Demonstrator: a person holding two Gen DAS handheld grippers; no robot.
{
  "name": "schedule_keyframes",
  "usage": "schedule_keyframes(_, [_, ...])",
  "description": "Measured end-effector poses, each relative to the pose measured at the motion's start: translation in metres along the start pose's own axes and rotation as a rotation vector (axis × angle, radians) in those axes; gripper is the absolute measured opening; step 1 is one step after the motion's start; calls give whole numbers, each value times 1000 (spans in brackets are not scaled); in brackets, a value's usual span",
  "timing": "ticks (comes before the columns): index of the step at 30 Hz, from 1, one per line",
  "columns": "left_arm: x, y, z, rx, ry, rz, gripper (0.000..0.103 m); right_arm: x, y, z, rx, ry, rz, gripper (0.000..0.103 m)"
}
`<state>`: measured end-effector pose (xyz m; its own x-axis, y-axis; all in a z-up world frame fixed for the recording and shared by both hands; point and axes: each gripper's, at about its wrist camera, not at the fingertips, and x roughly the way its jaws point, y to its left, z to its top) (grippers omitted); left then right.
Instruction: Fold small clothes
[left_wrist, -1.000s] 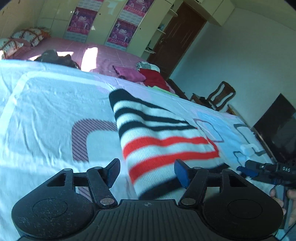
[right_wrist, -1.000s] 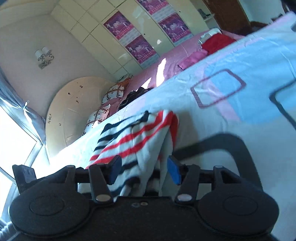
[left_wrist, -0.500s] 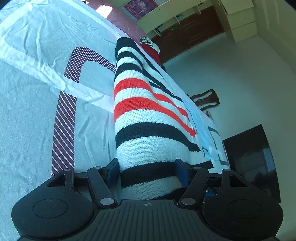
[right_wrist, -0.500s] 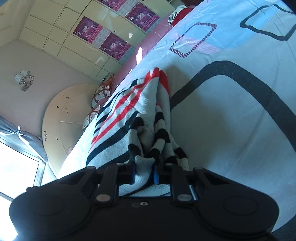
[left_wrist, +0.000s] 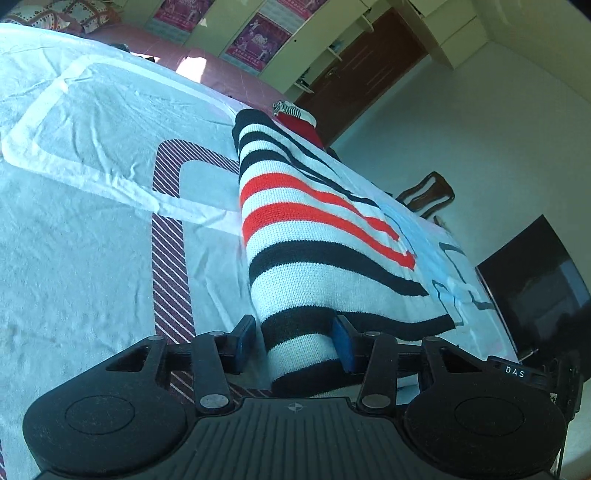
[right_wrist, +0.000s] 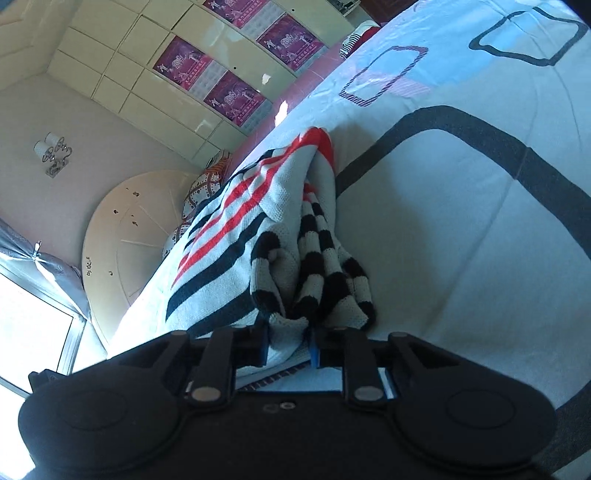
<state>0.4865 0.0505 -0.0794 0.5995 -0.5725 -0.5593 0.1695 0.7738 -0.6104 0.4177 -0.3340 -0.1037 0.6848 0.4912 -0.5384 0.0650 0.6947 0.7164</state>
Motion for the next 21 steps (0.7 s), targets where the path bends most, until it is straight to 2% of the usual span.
schedule_keyframes(5, [-5,-9,-3,30,-9,26,45,-9,17,8,-91,-51,23,16])
schedule_keyframes(6, [-4,-8,-5,27,-8,31,45,-7,20,8,-121,-56,-7,16])
schedule_keyframes(8, [-2,-5,-7,8,-1,32,45,6,10,8,-100,-26,-79,16])
schedule_keyframes(10, [-6,-5,-10,17,-10,46,45,8,1,7,-62,-14,-59,16])
schedule_keyframes(12, [-13,-11,-7,40,-25,75,45,0,5,7,-74,-15,-61,19])
schedule_keyframes(13, [-21,-17,-5,64,-54,90,45,-10,7,8,-83,-48,-73,26])
schedule_keyframes(15, [-33,-25,5,90,-114,106,45,-26,17,12,-142,-109,-85,27])
schedule_keyframes(17, [-33,-33,17,115,-145,94,45,-26,34,19,-237,-130,-90,18])
schedule_keyframes(21, [-1,-57,28,228,-112,88,45,8,70,25,-477,-117,-92,17])
